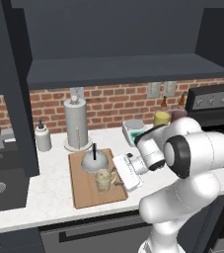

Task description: Pick the kettle from the counter and place it on the tray. Then pick the mug from the cabinet and place it on the tray. Then close the cabinet doors.

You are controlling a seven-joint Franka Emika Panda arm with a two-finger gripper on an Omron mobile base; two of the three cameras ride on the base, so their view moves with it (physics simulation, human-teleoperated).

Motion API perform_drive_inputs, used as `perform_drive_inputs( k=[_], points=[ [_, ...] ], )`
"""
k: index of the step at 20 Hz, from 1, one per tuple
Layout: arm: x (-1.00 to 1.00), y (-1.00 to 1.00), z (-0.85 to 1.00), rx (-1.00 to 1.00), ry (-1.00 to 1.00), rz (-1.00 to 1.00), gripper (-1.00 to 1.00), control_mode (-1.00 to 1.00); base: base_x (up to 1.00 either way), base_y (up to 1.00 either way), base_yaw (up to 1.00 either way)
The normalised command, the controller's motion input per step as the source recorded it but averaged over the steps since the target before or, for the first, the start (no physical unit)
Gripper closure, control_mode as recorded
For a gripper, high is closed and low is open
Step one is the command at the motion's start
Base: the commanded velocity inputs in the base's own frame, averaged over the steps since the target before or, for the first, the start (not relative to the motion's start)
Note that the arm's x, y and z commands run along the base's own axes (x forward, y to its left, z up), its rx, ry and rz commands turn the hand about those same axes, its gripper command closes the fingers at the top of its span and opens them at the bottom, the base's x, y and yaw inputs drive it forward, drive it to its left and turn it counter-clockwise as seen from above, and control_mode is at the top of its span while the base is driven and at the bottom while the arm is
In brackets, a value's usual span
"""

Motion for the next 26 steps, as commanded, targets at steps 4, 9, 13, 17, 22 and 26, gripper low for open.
perform_drive_inputs(
  k=[4, 9, 13, 17, 22, 26],
  points=[
    [-0.17, 0.0, 0.16, 0.02, 0.0, 0.0, -1.0, -1.0, 0.0, 0.0, 0.0],
    [-0.19, -0.04, 0.29, 0.02, 0.0, -0.01, -1.0, -1.0, 0.0, 0.0, 0.0],
    [-0.27, -0.2, 0.44, 0.01, 0.0, -0.06, -1.0, -1.0, 0.0, 0.0, 0.0],
    [-0.31, -0.27, 0.59, 0.0, 0.0, -0.06, -1.0, -1.0, 0.0, 0.0, 0.0],
    [-0.37, -0.33, 0.72, 0.0, -0.02, -0.05, -1.0, -1.0, 0.0, 0.0, 0.0],
    [-0.39, -0.37, 0.79, 0.0, 0.0, -0.07, -1.0, -1.0, 0.0, 0.0, 0.0]
  ],
)
